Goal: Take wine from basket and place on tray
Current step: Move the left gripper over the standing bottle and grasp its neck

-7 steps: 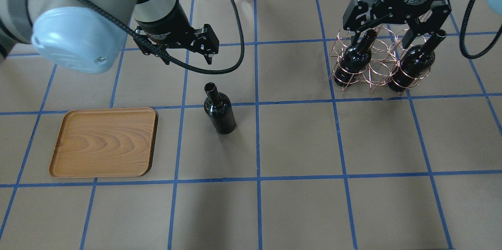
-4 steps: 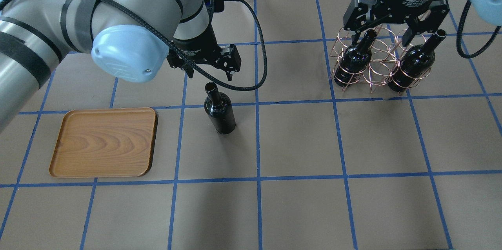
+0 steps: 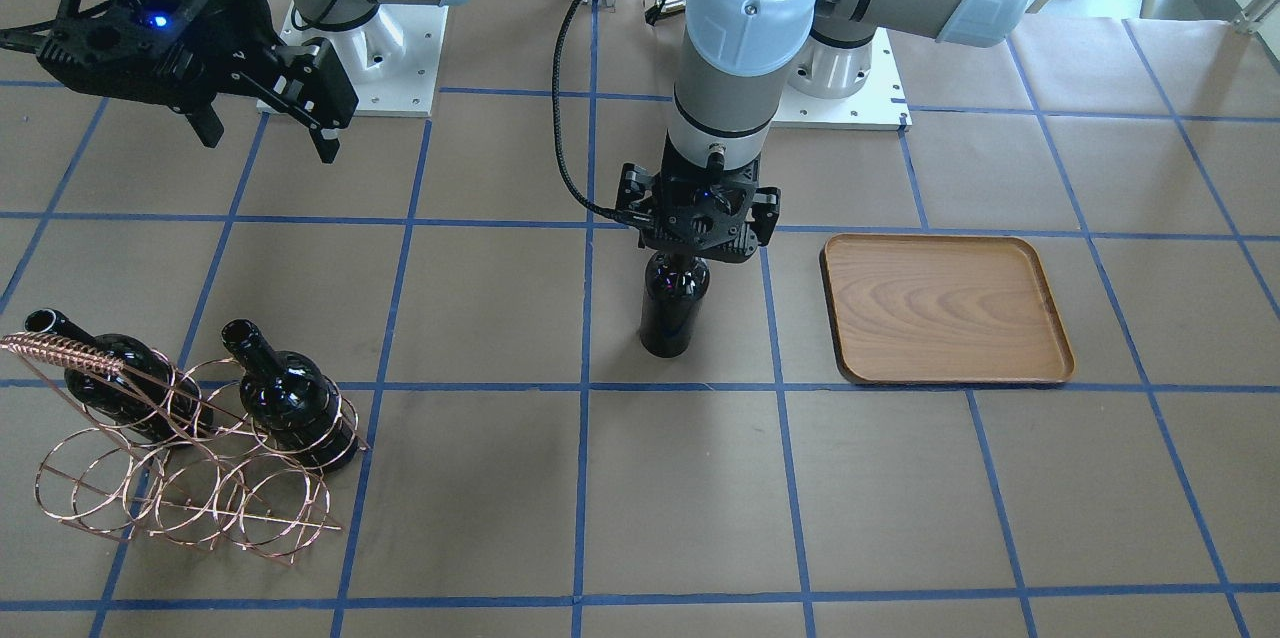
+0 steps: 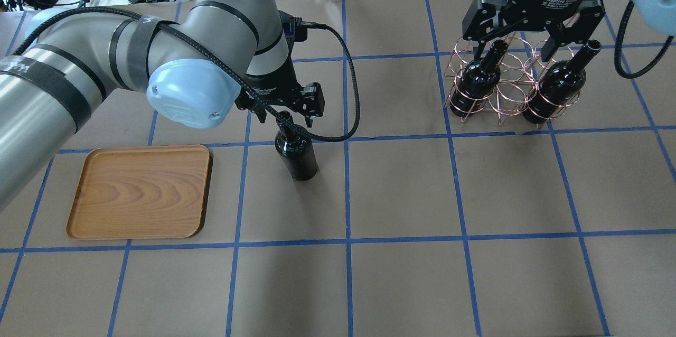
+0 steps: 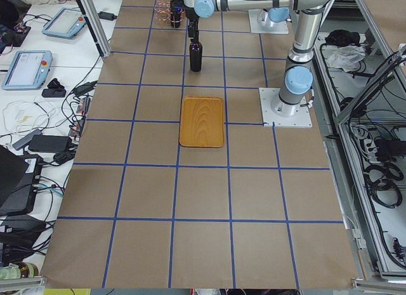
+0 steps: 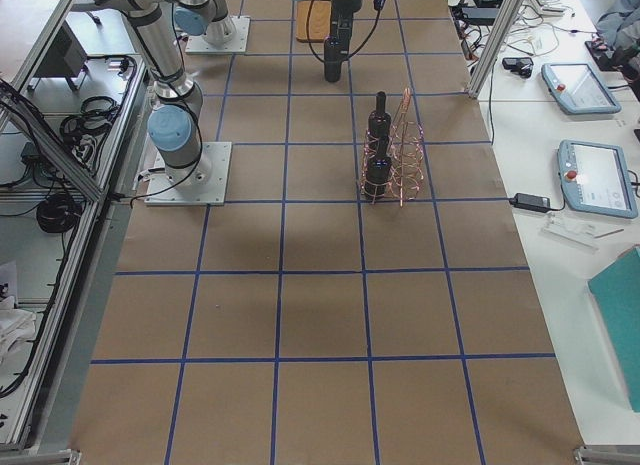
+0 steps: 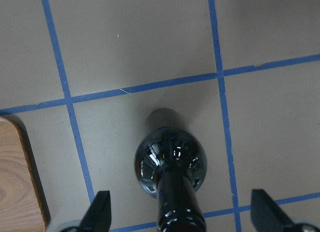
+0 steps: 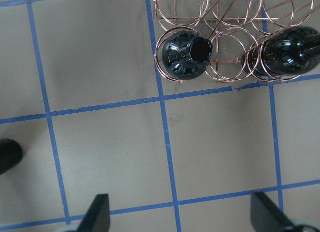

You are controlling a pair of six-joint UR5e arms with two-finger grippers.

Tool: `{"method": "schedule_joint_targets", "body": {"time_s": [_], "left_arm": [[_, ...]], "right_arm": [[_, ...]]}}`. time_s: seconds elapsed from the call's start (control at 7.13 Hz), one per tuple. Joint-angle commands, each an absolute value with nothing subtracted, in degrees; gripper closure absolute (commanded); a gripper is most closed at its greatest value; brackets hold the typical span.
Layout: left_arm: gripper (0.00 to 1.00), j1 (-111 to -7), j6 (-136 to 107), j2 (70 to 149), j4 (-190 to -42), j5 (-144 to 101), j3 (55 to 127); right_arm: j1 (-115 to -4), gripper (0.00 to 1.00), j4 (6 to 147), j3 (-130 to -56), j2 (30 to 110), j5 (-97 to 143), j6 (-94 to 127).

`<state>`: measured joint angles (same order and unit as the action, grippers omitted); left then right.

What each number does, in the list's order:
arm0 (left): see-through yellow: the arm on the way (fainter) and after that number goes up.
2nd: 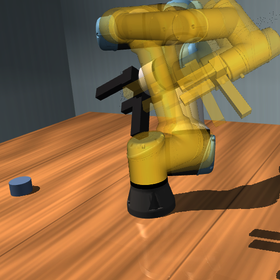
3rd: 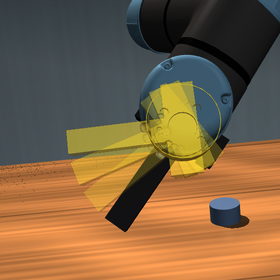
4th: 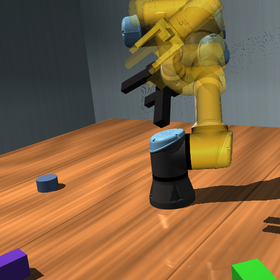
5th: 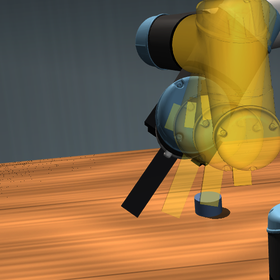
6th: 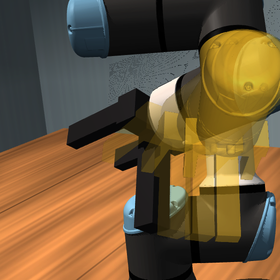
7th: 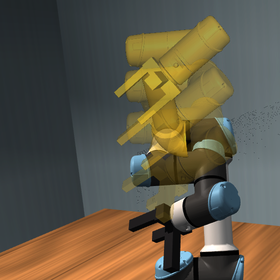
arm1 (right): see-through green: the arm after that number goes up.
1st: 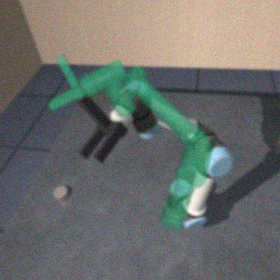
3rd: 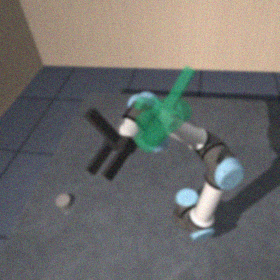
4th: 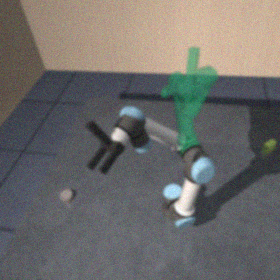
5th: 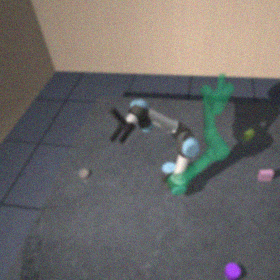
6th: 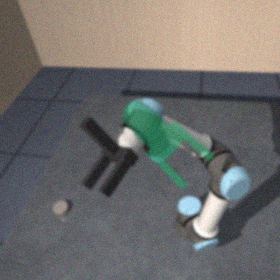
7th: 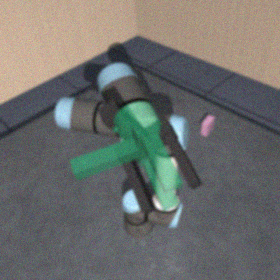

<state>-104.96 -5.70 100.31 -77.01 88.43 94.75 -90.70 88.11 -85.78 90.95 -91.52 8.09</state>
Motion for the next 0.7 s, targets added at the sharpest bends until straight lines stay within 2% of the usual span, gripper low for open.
{"method": "schedule_joint_targets", "body": {"time_s": [0.0, 0.28, 0.56], "left_arm": [[0.39, -104.94, -5.62, 100.99, -76.47, 87.98, 94.83], [0.44, -104.94, -5.62, 101.07, -76.55, 87.80, 94.83], [0.44, -105.03, -5.62, 100.81, -77.60, 88.24, 94.83]], "right_arm": [[-90.70, 0.00, 88.33, -85.78, 91.14, -91.49, 8.09], [-90.62, 0.00, 88.42, -85.87, 91.32, -91.75, 8.53], [-90.26, 0.00, 89.47, -85.87, 91.32, -91.76, 7.91]]}}
